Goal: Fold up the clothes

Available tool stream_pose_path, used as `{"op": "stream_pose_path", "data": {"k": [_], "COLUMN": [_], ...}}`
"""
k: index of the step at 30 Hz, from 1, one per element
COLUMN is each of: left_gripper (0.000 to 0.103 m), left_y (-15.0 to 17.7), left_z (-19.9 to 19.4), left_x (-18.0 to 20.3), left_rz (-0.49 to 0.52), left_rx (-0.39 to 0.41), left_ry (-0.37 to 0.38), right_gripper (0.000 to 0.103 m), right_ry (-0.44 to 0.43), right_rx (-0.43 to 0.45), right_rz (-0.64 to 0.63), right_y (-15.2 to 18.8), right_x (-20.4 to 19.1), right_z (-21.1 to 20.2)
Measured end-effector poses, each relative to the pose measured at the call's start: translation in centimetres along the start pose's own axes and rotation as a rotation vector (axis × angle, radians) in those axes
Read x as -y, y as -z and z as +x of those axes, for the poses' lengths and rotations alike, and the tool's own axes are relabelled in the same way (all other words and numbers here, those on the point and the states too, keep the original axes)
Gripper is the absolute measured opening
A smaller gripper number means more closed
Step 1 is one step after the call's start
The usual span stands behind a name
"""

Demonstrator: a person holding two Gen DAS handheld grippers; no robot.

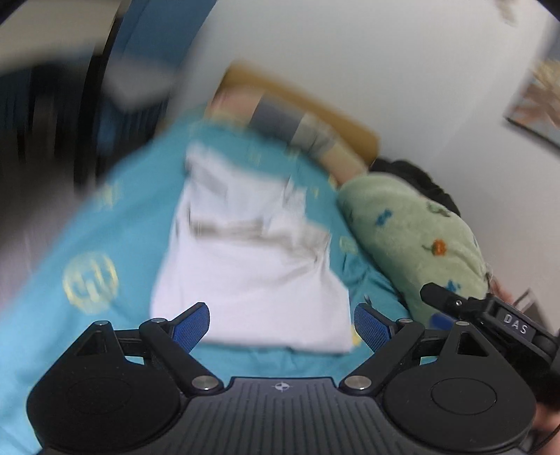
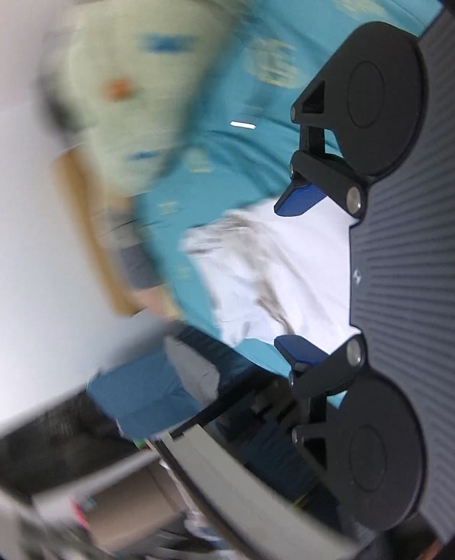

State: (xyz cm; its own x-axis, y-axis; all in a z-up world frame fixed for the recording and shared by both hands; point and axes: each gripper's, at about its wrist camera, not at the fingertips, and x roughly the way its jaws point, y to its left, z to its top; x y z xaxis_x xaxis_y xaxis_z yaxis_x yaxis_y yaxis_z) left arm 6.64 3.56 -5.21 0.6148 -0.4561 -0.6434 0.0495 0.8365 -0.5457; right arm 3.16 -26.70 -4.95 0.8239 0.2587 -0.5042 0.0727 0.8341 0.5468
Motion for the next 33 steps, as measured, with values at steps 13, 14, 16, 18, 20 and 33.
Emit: {"op": "stream_pose_path", "data": {"k": [13, 14, 16, 18, 20, 33], "left_gripper": [0.061, 0.053, 0.038, 0.018, 0.007, 0.003], "left_y": [0.8, 0.7, 0.9, 1.1, 1.3, 1.2], "left_z": [8.7, 8.7, 8.6, 8.4, 7.9, 0.1], "left_x": [-11.7, -12.2, -13.1, -13.7, -14.0, -9.0], "left_rz": [-0.598, -0.610, -0.637, -0.665, -0.681, -0.512], "left_rx": [-0.120, -0.105, -0.090, -0.081, -0.061, 0.141], "left_ry": [0.085, 0.093, 0.089, 0.096, 0.108, 0.231], "right_gripper": [0.060, 0.051, 0.039, 0.033, 0.015, 0.007], "right_ry": [-0.031, -0.030, -0.019, -0.019, -0.020, -0.126], "right_rx": [-0.338, -0.322, -0.289, -0.267, -0.261, -0.100], "right_rz": [0.631, 0.654, 0.685, 0.681, 0.646, 0.530], "right_y": [5.8, 5.7, 5.4, 5.1, 4.9, 2.8], "right_x": [8.6, 9.3, 10.2, 10.2, 9.8, 7.4], "right_z": [10.6, 11.0, 11.4, 11.7, 11.7, 5.5]}}
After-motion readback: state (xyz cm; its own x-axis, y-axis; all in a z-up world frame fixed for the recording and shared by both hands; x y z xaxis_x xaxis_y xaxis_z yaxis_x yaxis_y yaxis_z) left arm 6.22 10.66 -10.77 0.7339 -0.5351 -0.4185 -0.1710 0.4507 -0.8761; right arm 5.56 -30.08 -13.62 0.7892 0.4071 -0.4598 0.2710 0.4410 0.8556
